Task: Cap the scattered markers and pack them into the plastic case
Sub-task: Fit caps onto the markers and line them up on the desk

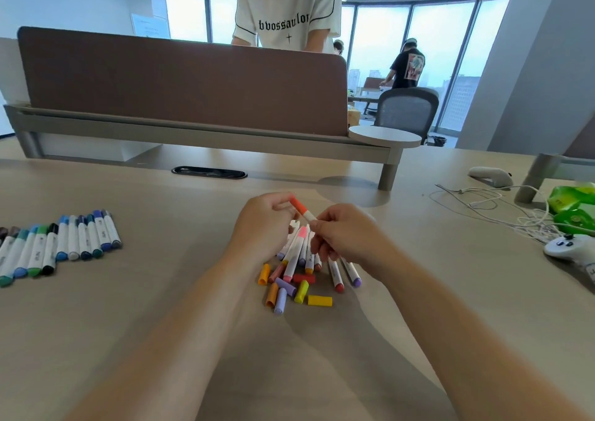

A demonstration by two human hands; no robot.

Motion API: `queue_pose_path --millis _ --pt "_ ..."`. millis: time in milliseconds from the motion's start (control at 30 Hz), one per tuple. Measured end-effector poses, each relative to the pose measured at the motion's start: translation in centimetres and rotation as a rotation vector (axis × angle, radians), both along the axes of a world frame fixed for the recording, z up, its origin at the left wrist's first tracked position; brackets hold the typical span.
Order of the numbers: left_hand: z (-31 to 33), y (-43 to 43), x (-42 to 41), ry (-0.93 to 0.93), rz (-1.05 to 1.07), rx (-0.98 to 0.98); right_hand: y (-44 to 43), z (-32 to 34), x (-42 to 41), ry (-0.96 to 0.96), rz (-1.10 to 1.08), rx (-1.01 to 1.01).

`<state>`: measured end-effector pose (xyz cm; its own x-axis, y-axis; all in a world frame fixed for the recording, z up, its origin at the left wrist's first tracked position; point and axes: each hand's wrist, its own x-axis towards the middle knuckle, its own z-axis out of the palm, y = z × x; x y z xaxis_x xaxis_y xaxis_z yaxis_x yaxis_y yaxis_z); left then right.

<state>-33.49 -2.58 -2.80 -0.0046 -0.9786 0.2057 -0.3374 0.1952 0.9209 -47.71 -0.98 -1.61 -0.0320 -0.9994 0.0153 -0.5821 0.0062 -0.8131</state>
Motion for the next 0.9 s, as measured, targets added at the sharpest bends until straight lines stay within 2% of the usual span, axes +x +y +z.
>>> queue_pose_path --millis 133,233,467,567,767,900 --pt "0.1 -0.3 0.8 -0.061 0.097 -0.026 -2.3 -0.3 0.9 0.079 -0.153 0.022" --pt "0.2 -0.5 0.9 -0.077 0.082 -0.02 -3.9 -0.7 1.3 0.146 -0.192 0.102" --pt "-0.4 -1.0 0.6 -0.156 0.051 0.002 -5.1 -0.6 1.9 0.286 -0.18 0.116" --pt "-0.4 -0.9 0.6 -0.169 0.046 0.002 -5.0 -0.3 2.3 0.456 -0.154 0.204" --pt "-0.4 -0.6 0.5 -0.196 0.033 0.014 -4.6 -0.4 2.0 0.522 -0.138 0.171" --pt "-0.5 -0.5 0.2 -0.245 0.019 0.005 -4.4 -0.4 0.7 0.534 -0.236 0.092"
